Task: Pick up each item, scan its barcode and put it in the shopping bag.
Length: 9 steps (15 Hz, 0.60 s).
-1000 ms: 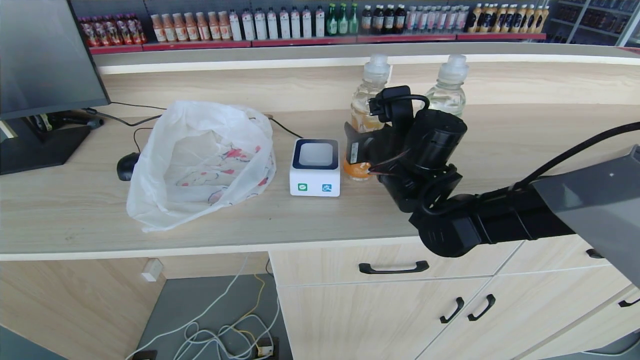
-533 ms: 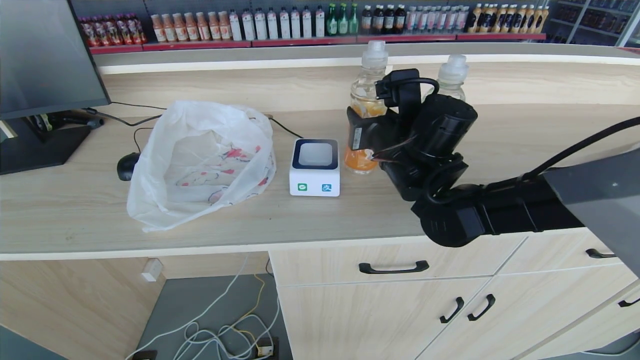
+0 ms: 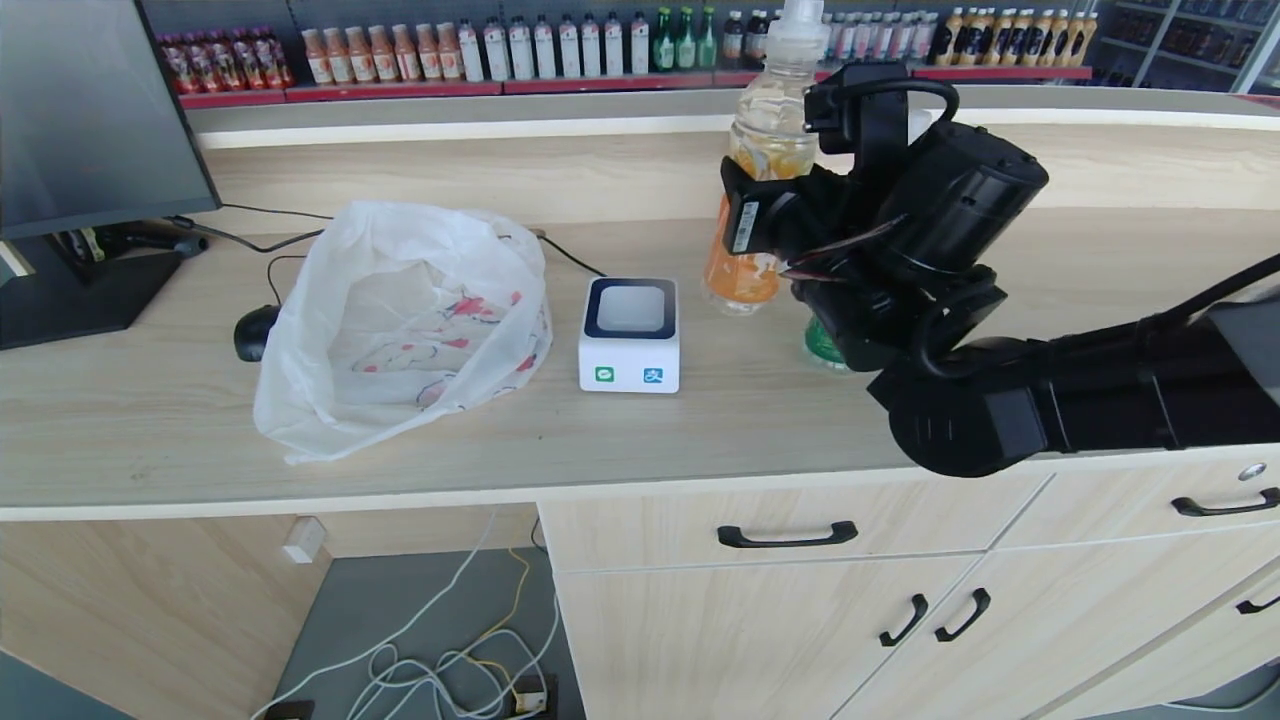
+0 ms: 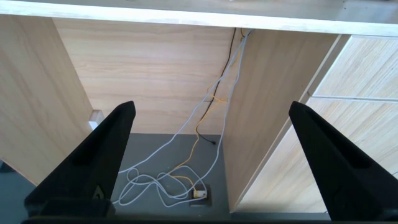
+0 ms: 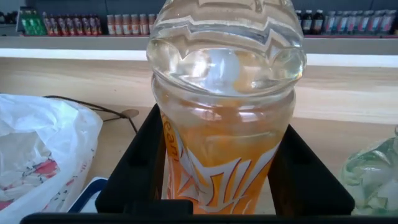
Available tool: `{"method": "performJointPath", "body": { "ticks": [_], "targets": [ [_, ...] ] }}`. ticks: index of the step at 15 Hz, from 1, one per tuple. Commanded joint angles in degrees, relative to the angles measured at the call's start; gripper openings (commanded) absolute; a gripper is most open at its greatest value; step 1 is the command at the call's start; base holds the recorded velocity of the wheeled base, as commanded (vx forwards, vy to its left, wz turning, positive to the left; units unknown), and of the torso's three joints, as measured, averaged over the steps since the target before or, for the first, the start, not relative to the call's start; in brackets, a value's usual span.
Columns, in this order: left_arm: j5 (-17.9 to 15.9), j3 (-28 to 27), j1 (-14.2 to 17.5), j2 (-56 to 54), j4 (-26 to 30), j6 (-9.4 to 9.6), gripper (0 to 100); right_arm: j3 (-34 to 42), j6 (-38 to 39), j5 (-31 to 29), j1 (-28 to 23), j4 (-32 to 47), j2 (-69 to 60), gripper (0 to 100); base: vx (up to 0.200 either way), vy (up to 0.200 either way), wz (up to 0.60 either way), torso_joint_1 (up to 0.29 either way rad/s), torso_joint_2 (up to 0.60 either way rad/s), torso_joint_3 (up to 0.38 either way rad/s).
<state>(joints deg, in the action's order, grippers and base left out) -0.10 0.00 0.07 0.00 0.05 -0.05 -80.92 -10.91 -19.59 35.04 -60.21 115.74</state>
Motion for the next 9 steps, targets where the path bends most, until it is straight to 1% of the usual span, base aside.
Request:
{"method": "performJointPath", "body": {
  "ticks": [1,4,9],
  "targets": [
    [0.0,0.0,0.0,0.0,0.0,-0.04,100,4.2,-0.4,-0.3,1.0,-0.1,-5.6,0,0.000,0.000,0.00,0.000,0.00,0.000],
    [0.0,0.0,0.0,0.0,0.0,-0.04,100,10.7,-0.9,-2.6,4.4,-1.1,-11.4,0,0.000,0.000,0.00,0.000,0.00,0.000],
    [0.0,0.0,0.0,0.0,0.0,-0.04,100,24.3,-3.1,-5.4,9.3,-9.5,-17.7,0,0.000,0.000,0.00,0.000,0.00,0.000]
  ]
}}
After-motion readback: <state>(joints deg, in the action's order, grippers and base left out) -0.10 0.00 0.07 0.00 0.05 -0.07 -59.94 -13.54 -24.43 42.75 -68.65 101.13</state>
